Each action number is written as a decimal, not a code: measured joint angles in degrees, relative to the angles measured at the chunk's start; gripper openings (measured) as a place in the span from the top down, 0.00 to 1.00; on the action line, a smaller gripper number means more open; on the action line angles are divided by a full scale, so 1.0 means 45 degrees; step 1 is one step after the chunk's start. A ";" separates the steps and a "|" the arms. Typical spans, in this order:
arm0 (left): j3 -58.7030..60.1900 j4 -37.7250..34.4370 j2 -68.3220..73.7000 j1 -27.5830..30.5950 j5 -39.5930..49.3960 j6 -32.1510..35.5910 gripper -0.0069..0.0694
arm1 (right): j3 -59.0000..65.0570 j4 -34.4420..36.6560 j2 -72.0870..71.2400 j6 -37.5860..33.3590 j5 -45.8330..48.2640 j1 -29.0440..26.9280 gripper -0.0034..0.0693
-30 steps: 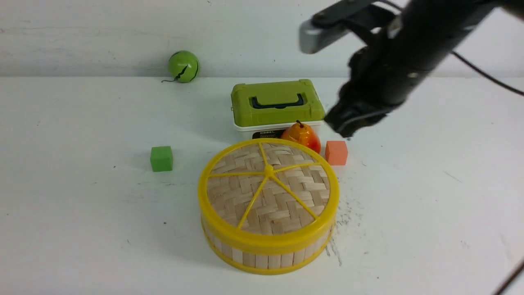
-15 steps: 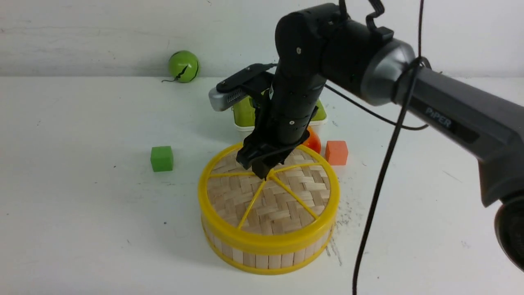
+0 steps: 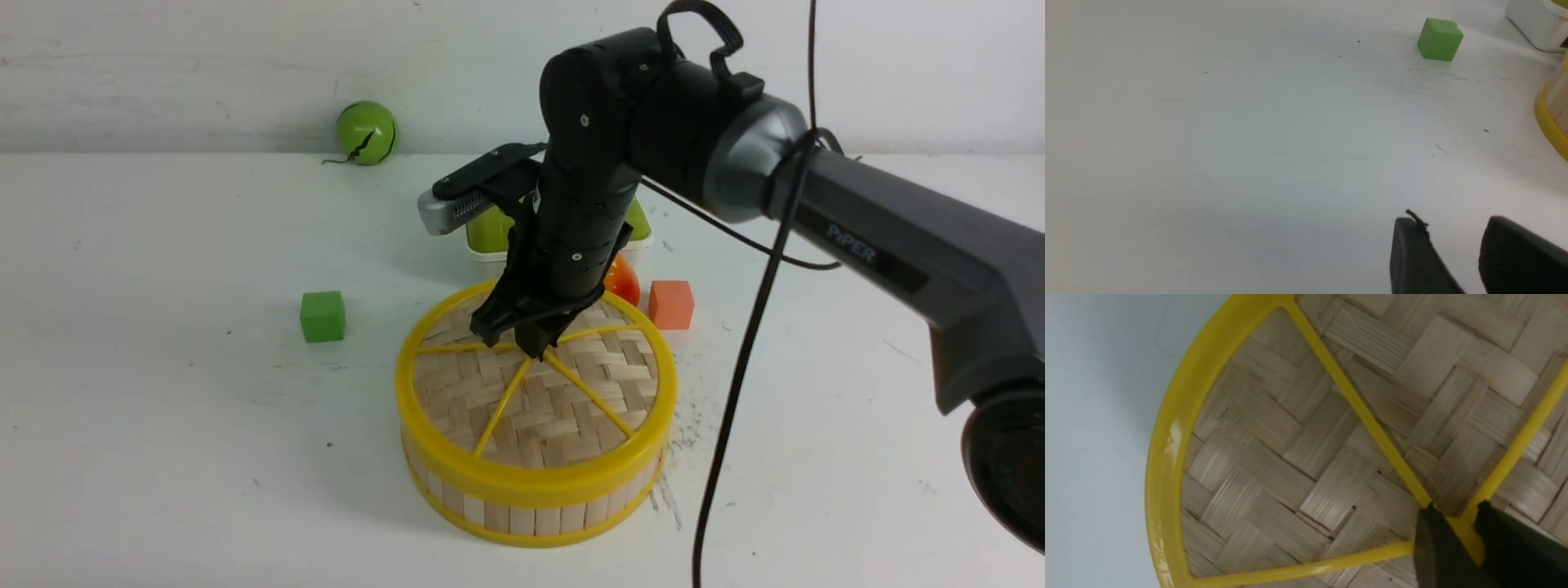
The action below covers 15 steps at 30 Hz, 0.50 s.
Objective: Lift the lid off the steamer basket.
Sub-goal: Use the right arm to lift the lid of the steamer, then use the right arm to place the steamer lid on the table
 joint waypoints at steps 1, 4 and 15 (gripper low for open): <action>0.0000 0.0000 0.0000 0.0000 0.0000 0.0000 0.60 | 0.0000 0.0000 -0.0049 0.0000 0.0000 0.0000 0.81; 0.0000 0.0000 0.0000 0.0000 0.0000 0.0000 0.60 | 0.0029 -0.0117 -0.0459 -0.0011 0.0063 0.0000 0.81; 0.0000 0.0000 0.0000 0.0000 0.0000 0.0000 0.60 | 0.3387 -0.0462 -0.6307 -0.0194 0.0018 -0.2166 0.81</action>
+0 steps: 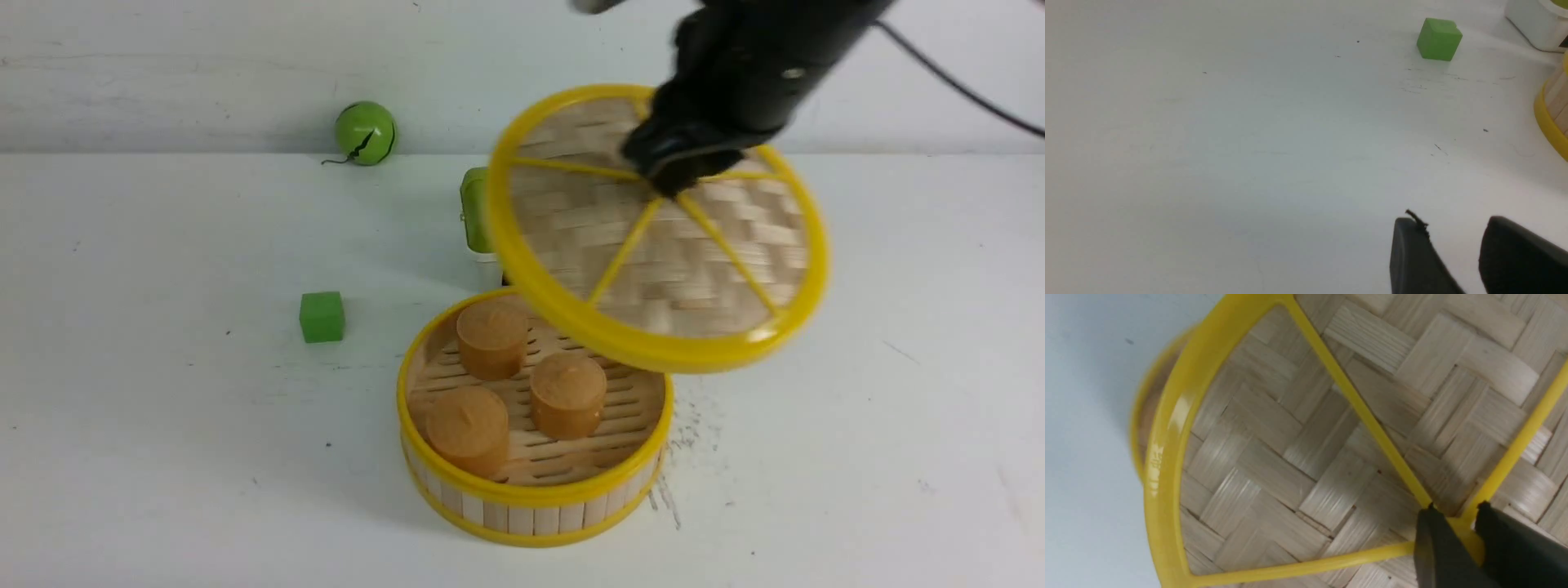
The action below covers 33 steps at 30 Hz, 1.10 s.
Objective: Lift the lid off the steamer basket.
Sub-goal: Use the right arm to place the steamer lid on the table
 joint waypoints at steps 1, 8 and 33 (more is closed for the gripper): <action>0.0000 0.0000 0.0000 0.0000 0.0000 0.0000 0.60 | 0.0158 -0.0012 -0.0089 0.0000 0.0000 -0.0102 0.81; 0.0000 0.0000 0.0000 0.0000 0.0000 0.0000 0.60 | 0.5688 -0.0277 -0.1657 0.0497 -0.0893 -0.3129 0.81; 0.0000 0.0000 0.0000 0.0000 0.0000 0.0000 0.60 | 0.8651 -0.0355 0.0848 0.2127 -0.7138 -0.3525 0.59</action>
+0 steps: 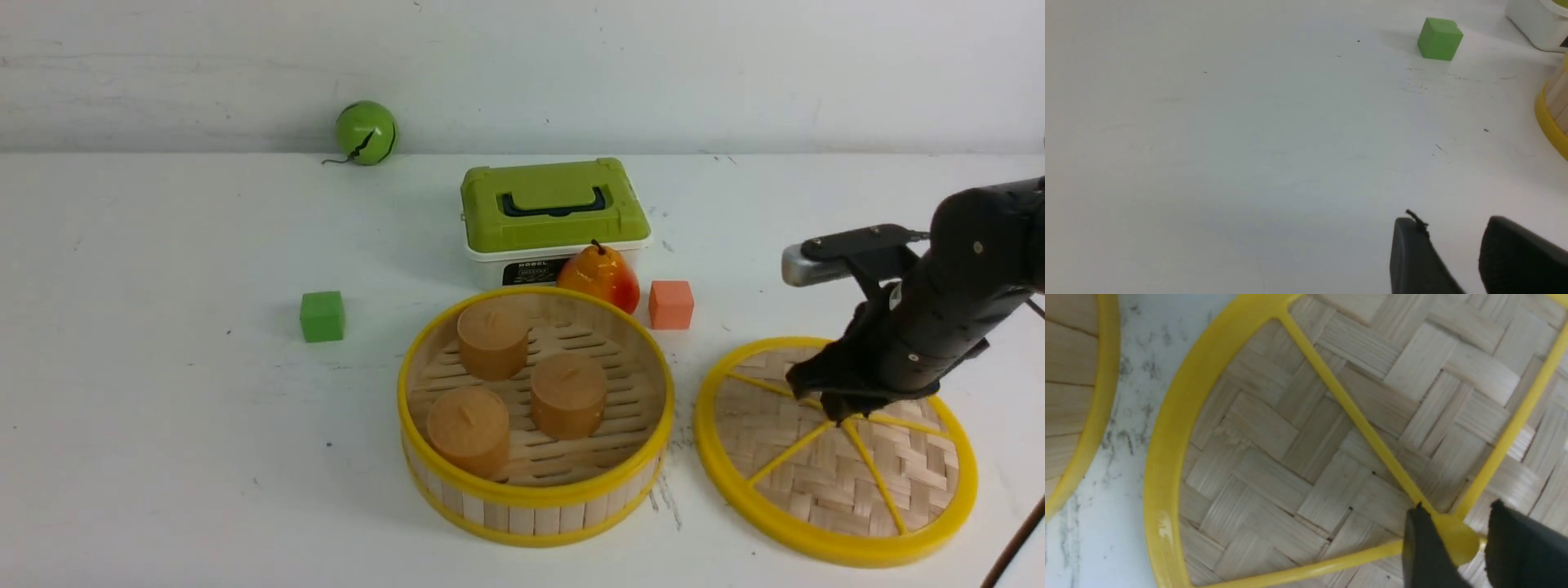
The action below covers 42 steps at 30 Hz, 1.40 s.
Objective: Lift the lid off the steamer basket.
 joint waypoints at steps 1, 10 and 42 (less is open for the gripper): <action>0.0000 0.0000 0.0000 0.0000 0.0000 0.0000 0.60 | -0.0214 0.0000 -0.0191 0.0257 0.0614 -0.0010 0.49; 0.0000 0.0000 0.0000 0.0000 0.0000 0.0000 0.60 | 0.0516 0.0073 -0.4514 0.0182 0.1774 -0.0010 0.55; 0.0000 0.0000 0.0000 0.0000 0.0000 0.0000 0.60 | 0.7140 0.1384 -1.4344 0.0158 -0.2472 -0.0010 0.98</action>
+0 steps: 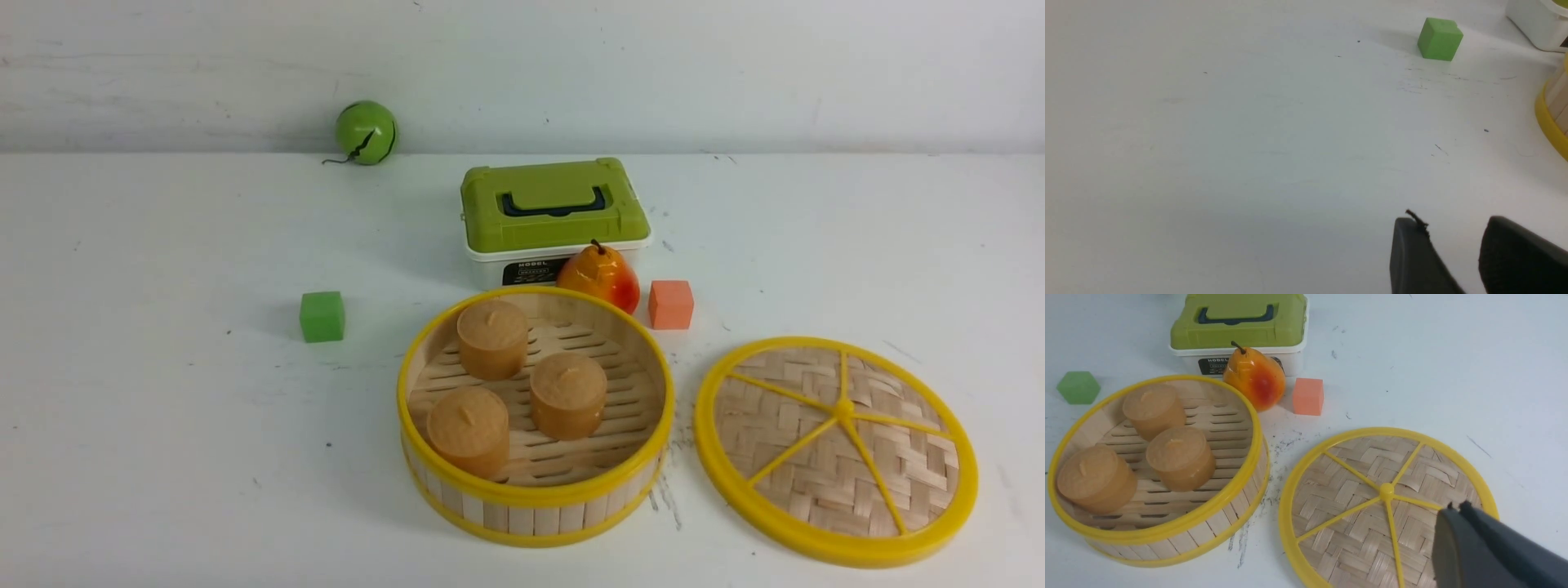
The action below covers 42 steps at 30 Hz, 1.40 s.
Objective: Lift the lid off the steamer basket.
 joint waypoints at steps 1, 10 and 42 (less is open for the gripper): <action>0.0000 0.0000 0.0000 0.0000 0.0000 0.0000 0.60 | 0.0000 0.0000 0.0000 0.0000 0.0000 0.0000 0.98; 0.0000 0.0000 0.0000 0.0000 0.0000 0.0000 0.60 | 0.1825 -0.0873 -0.1686 -0.0820 -0.2082 -0.0067 0.98; 0.0000 0.0000 0.0000 0.0000 -0.0008 0.0000 0.60 | 0.8258 -0.1361 -0.8515 0.0913 -0.1363 -0.2920 0.98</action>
